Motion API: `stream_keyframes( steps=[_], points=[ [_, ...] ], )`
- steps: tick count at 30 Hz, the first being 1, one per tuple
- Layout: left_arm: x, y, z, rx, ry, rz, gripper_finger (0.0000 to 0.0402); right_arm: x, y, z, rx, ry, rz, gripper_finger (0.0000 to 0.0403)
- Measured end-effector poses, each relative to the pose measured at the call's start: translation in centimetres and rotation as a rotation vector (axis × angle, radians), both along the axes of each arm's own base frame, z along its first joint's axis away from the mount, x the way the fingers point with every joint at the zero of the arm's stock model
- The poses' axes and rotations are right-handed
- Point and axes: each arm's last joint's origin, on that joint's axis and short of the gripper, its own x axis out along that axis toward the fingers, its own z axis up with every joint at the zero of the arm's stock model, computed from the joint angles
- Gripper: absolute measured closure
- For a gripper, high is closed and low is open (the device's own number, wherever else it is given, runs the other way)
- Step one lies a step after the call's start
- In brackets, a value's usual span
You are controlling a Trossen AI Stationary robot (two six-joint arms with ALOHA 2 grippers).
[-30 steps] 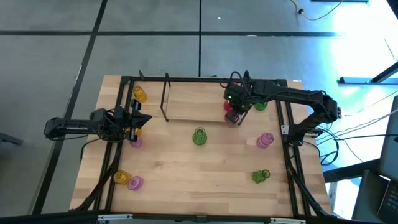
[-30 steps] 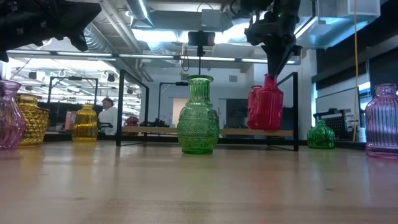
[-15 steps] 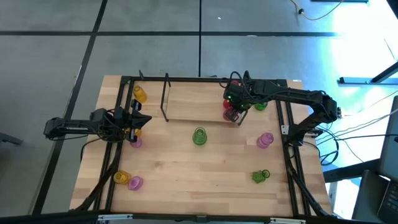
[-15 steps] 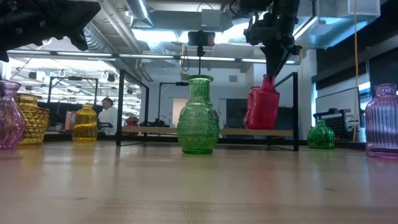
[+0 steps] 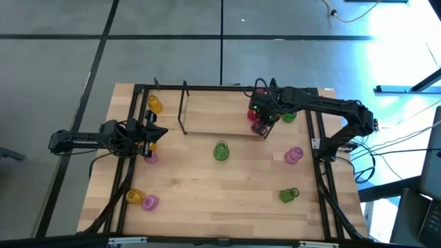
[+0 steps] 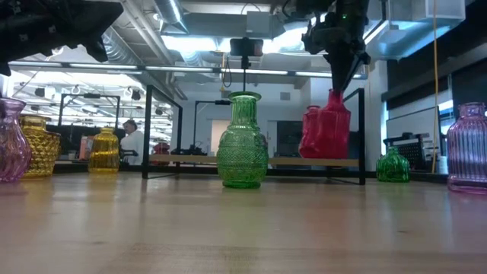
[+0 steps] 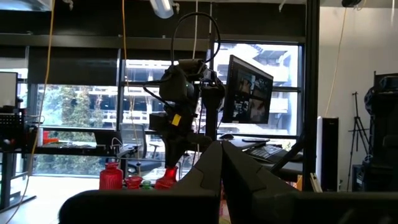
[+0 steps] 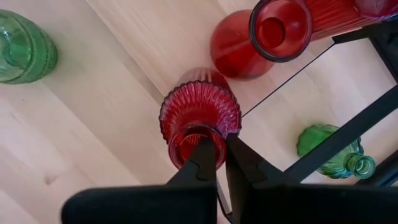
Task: Sort vases onto shelf
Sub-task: Put the red vase on the shelf aligned with the other red vases
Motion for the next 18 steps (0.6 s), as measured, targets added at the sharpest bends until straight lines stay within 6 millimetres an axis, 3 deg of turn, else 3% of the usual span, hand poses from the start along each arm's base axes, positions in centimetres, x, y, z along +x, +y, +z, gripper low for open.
stream_keyframes(
  steps=[18],
  points=[
    [0.0, 0.0, 0.0, 0.0, 0.0, 0.0, 0.04, 0.07, -0.13, -0.9, -0.035, 0.015, -0.007, 0.0362]
  ],
)
